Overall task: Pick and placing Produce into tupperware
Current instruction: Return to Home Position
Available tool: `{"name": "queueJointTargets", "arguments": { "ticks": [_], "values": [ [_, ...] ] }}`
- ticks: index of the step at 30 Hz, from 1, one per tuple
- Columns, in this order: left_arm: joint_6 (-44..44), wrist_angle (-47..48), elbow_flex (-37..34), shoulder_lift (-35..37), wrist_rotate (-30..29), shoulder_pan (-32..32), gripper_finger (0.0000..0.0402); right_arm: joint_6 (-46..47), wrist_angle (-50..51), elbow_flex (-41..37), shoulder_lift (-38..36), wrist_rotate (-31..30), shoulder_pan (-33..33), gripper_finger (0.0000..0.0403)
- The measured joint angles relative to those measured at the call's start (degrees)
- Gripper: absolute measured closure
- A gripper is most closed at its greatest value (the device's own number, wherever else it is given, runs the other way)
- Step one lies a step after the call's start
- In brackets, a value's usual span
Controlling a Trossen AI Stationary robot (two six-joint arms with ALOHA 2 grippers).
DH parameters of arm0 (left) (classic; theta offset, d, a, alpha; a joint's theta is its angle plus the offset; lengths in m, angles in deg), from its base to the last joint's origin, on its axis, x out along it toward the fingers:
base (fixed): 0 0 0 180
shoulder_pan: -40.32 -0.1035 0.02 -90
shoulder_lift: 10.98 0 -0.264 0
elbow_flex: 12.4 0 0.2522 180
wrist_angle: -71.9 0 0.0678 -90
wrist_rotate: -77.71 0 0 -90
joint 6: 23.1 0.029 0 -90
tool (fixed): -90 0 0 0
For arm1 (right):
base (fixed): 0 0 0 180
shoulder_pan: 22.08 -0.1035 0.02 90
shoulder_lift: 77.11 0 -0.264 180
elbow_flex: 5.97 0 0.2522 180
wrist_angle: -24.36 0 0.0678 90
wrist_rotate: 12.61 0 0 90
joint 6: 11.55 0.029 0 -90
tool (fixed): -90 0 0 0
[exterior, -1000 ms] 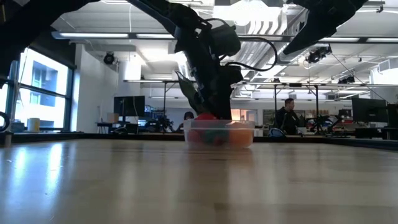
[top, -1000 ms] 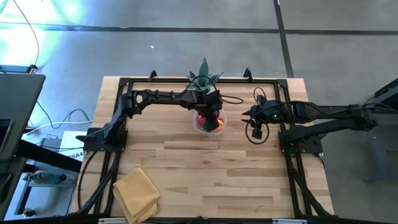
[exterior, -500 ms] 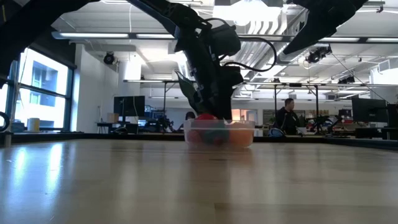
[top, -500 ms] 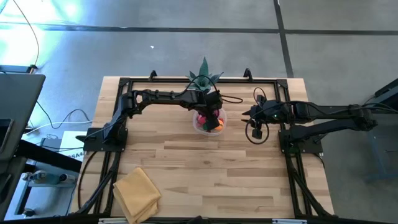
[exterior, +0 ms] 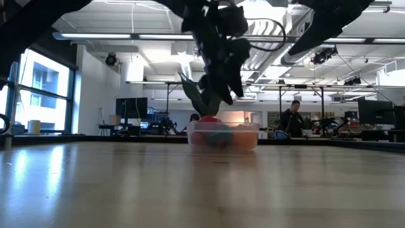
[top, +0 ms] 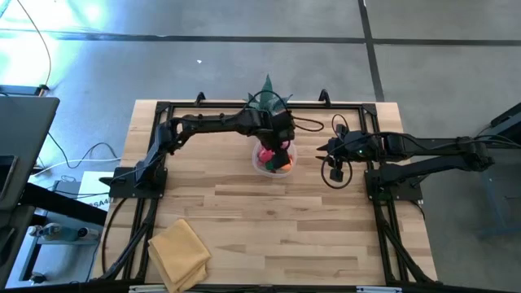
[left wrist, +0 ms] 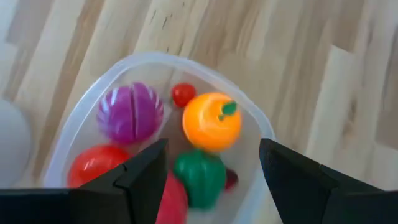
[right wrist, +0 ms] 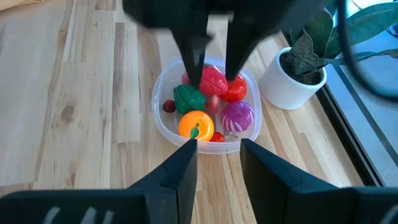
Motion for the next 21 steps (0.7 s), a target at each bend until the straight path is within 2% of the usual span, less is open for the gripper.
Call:
{"name": "queueJointTargets", "arguments": {
  "ticks": [7,11,21],
  "values": [
    [-3.4,20.7,12.7,0.0,0.0,0.4,0.016,0.0,0.0,0.0,0.0,0.0,0.0,0.029],
    [-4.7,30.0,15.0,1.5,-0.6,2.5,0.0165,0.0,0.0,0.0,0.0,0.0,0.0,0.029],
    [-2.2,27.5,15.1,10.1,-8.7,12.7,0.0256,0.0,0.0,0.0,0.0,0.0,0.0,0.029]
  ]
}}
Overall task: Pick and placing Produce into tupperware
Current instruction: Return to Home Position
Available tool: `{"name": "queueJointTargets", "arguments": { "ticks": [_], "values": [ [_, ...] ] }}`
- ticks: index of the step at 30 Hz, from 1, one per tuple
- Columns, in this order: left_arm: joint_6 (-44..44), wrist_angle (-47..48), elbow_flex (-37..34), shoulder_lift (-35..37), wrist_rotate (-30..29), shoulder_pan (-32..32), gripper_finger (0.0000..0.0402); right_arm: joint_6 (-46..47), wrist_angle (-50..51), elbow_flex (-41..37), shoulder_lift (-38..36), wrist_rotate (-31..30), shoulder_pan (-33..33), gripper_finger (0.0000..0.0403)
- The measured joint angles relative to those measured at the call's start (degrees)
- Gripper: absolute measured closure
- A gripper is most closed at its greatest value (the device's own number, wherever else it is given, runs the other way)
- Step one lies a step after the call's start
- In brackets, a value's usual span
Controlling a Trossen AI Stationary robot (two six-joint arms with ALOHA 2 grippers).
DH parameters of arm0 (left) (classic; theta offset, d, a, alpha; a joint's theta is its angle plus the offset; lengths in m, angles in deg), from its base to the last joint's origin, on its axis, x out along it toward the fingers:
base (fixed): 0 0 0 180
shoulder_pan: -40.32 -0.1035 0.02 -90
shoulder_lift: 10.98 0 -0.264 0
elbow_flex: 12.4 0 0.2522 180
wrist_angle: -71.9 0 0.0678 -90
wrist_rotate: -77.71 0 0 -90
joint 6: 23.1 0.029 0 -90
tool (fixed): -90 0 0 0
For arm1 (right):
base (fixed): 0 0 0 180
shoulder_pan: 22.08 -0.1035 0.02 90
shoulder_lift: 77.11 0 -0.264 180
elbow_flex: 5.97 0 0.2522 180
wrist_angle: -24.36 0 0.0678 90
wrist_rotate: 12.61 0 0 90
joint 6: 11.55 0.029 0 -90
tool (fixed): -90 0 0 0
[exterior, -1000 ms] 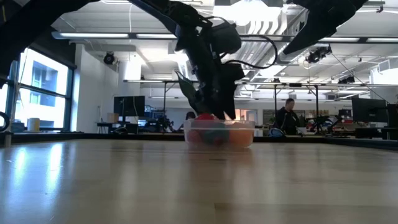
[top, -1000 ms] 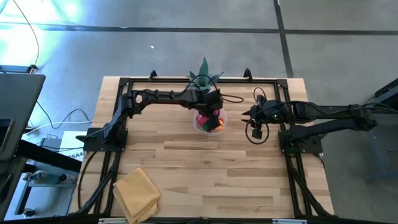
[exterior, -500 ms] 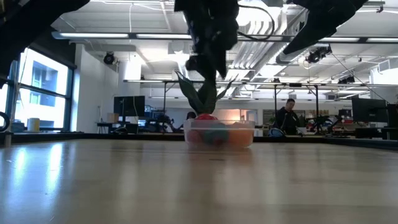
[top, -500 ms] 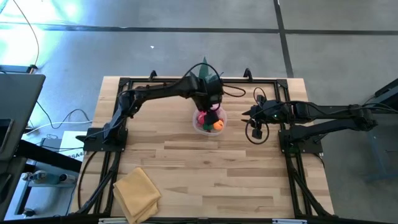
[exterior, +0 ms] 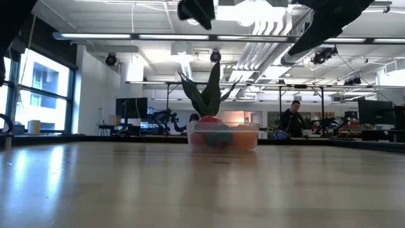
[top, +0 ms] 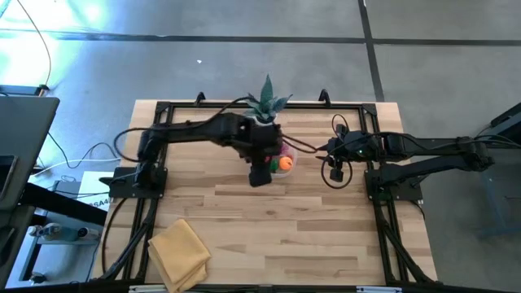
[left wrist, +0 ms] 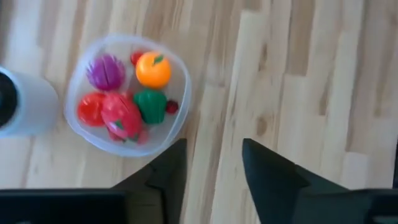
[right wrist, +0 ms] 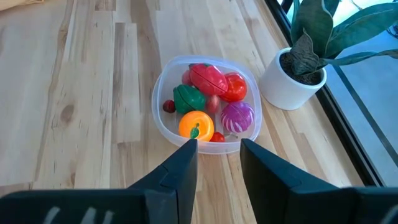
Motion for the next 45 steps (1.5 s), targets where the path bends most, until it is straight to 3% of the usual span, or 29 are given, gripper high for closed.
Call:
{"name": "queueJointTargets", "arguments": {
  "ticks": [11,16,19,22,28,31,39,45],
  "values": [
    [2.7,-2.9,0.0,9.3,-2.5,1.9,0.0325,0.0,0.0,0.0,0.0,0.0,0.0,0.029],
    [1.7,-4.5,-6.0,18.2,-5.2,1.9,0.034,0.0,0.0,0.0,0.0,0.0,0.0,0.029],
    [-0.4,-10.6,-16.0,26.9,-6.9,1.9,0.0346,0.0,0.0,0.0,0.0,0.0,0.0,0.029],
    [-1.7,-23.4,-31.2,37.3,-6.5,1.9,0.035,0.0,0.0,0.0,0.0,0.0,0.0,0.029],
    [0.9,-53.4,-60.5,55.6,4.5,1.9,0.0351,0.0,0.0,0.0,0.0,0.0,0.0,0.029],
    [1.1,-61.0,-70.5,64.1,4.7,1.9,0.0351,0.0,0.0,0.0,0.0,0.0,0.0,0.029],
    [-0.3,-75.6,-89.1,87.1,4.7,1.9,0.0348,0.0,0.0,0.0,0.0,0.0,0.0,0.029],
    [-0.5,-78.1,-95.6,100.4,4.8,1.9,0.0348,0.0,0.0,0.0,0.0,0.0,0.0,0.029]
  ]
}}
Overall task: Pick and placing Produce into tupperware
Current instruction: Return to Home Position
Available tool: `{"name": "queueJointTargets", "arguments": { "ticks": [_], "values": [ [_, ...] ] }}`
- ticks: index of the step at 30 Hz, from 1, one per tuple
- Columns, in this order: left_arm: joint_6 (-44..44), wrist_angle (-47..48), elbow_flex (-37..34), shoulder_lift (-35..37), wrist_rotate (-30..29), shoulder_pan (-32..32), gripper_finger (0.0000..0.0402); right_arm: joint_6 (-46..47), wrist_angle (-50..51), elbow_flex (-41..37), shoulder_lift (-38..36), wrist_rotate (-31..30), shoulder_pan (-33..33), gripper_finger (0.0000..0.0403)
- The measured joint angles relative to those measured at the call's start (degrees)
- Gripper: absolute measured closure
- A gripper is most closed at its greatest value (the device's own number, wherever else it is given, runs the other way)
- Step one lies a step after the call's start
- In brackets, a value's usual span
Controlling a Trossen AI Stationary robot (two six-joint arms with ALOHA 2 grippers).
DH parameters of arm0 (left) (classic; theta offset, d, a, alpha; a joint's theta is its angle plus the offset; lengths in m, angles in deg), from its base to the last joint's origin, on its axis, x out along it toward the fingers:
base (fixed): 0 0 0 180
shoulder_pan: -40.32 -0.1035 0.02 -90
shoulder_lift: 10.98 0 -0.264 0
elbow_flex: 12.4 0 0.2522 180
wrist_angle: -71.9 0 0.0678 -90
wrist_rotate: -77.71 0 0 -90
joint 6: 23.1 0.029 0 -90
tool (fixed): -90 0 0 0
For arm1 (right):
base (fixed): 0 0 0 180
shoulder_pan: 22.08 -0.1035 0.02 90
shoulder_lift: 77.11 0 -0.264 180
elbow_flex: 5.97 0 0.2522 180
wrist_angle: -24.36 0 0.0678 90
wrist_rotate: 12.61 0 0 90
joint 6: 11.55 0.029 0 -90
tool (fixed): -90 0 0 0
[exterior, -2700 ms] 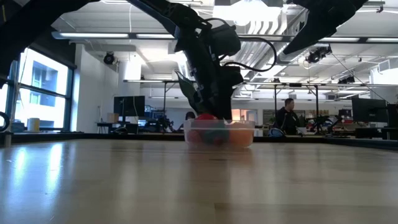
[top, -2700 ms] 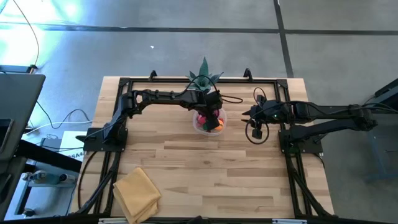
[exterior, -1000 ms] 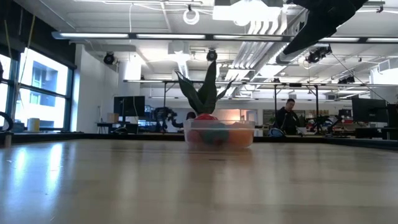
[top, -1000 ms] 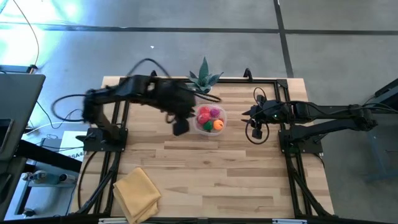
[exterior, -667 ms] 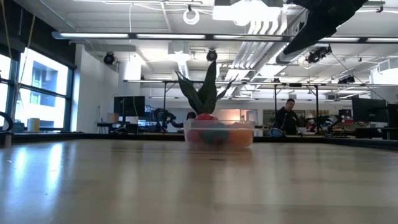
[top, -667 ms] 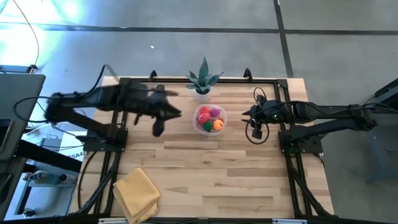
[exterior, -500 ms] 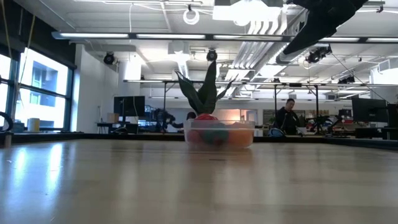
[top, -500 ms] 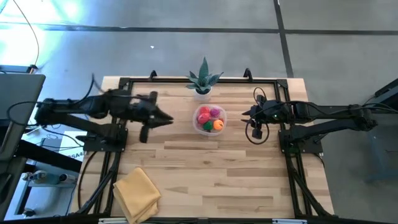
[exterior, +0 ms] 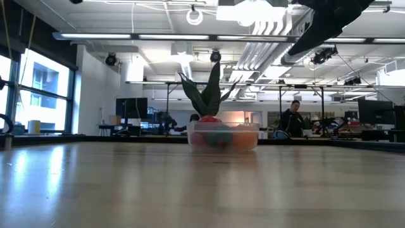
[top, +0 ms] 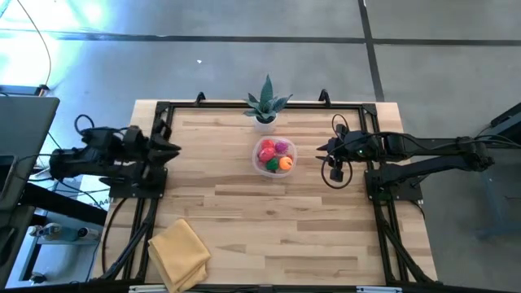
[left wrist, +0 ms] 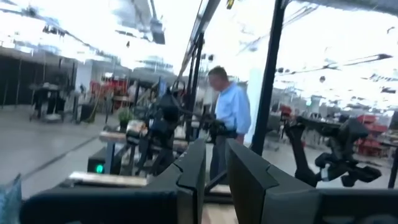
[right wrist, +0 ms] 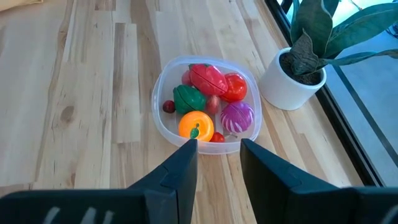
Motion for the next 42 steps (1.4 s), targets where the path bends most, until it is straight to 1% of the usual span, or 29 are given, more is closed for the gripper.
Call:
{"name": "queueJointTargets", "arguments": {
  "ticks": [8,11,14,16,19,23,26,32,42],
  "values": [
    [1.5,-0.9,-5.8,13.5,0.4,0.0,0.0348,0.0,0.0,0.0,0.0,0.0,0.0,0.029],
    [1.5,-1.5,-7.4,13.2,0.4,0.0,0.0348,0.0,0.0,0.0,0.0,0.0,0.0,0.029],
    [2.0,-6.4,-9.4,11.9,0.1,0.0,0.0348,0.0,0.0,0.0,0.0,0.0,0.0,0.029],
    [1.8,-9.0,-12.4,11.8,0.3,0.0,0.0348,0.0,0.0,0.0,0.0,0.0,0.0,0.029],
    [1.7,-15.7,-17.2,12.0,0.4,0.0,0.0348,0.0,0.0,0.0,0.0,0.0,0.0,0.029],
    [0.6,-18.2,-23.1,12.0,-1.6,0.0,0.0348,0.0,0.0,0.0,0.0,0.0,0.0,0.029],
    [0.1,-18.4,-25.3,12.1,-2.8,0.0,0.0348,0.0,0.0,0.0,0.0,0.0,0.0,0.029],
    [-1.0,-15.1,-26.6,12.0,-2.8,0.0,0.0348,0.0,0.0,0.0,0.0,0.0,0.0,0.029],
    [-2.7,-13.9,-29.5,11.9,-4.3,0.0,0.0348,0.0,0.0,0.0,0.0,0.0,0.0,0.029]
  ]
}}
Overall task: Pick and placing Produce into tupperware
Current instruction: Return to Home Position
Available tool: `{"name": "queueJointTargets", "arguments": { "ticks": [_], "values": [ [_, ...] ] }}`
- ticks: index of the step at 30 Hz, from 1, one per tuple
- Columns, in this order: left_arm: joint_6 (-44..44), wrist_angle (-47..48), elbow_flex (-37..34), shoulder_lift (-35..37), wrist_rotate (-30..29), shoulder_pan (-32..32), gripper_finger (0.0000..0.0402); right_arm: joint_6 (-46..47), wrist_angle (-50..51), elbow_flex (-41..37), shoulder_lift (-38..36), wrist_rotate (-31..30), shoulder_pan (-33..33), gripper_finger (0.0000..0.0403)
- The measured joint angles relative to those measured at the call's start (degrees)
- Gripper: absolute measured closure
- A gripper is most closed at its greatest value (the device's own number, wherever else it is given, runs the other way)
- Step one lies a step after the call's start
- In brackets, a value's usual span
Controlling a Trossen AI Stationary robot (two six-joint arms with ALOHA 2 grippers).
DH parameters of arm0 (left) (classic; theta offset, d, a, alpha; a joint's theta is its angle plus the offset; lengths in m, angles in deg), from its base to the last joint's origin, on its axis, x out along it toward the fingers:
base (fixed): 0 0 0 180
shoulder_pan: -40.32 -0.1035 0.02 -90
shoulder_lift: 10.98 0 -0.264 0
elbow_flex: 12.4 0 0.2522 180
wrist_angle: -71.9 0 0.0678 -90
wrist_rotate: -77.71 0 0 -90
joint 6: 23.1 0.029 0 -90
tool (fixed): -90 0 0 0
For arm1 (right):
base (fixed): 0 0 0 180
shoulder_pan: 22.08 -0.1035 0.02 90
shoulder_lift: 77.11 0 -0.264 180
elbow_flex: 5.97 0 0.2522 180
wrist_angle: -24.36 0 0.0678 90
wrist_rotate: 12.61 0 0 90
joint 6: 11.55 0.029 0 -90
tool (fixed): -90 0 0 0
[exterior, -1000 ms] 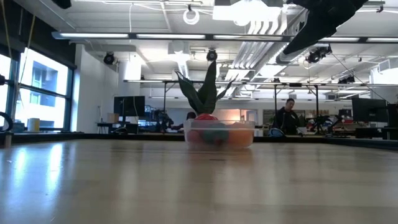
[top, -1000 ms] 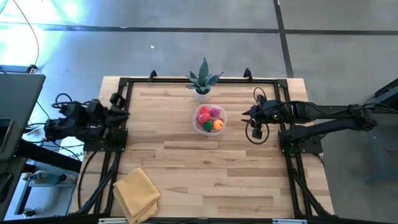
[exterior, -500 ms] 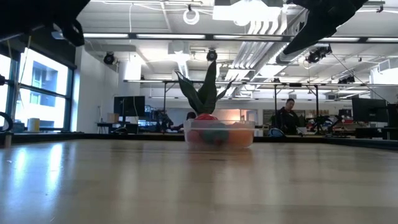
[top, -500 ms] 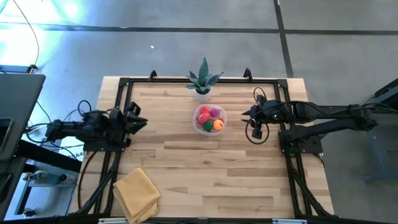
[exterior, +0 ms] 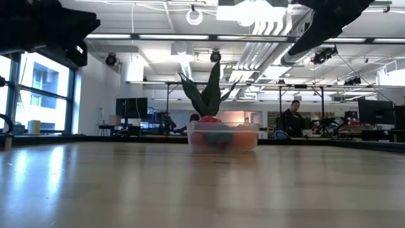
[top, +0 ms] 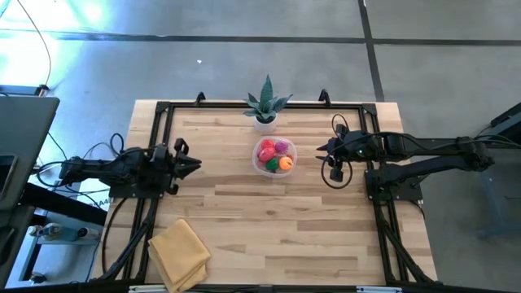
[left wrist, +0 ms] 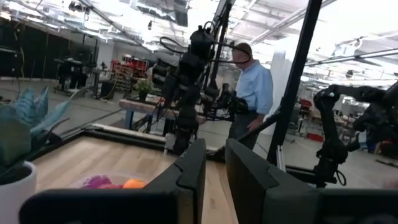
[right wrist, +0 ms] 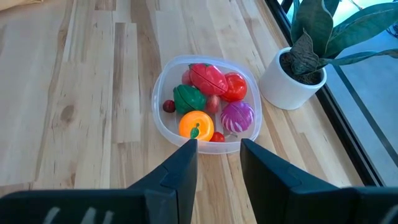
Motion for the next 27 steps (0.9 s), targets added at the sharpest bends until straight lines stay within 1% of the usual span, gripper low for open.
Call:
{"name": "queueJointTargets", "arguments": {
  "ticks": [16,18,19,21,22,27],
  "values": [
    [0.0,7.4,0.0,0.0,0.0,0.0,0.0348,0.0,0.0,0.0,0.0,0.0,0.0,0.029],
    [0.0,8.1,0.0,0.0,0.0,0.0,0.0348,2.3,-0.5,0.0,0.0,0.4,0.0,0.029],
    [0.0,8.4,0.0,0.0,0.0,0.0,0.0348,5.0,-1.1,0.0,0.0,1.1,0.0,0.029],
    [0.0,8.2,0.0,0.0,0.0,0.0,0.0348,11.7,-3.0,0.0,0.0,3.0,0.0,0.029],
    [0.0,8.2,0.0,0.0,0.0,0.0,0.0348,13.1,-5.1,0.0,0.0,3.8,0.0,0.029],
    [0.0,8.2,0.0,0.0,0.0,0.0,0.0348,15.2,-16.5,0.0,0.5,6.5,-1.4,0.029]
  ]
}}
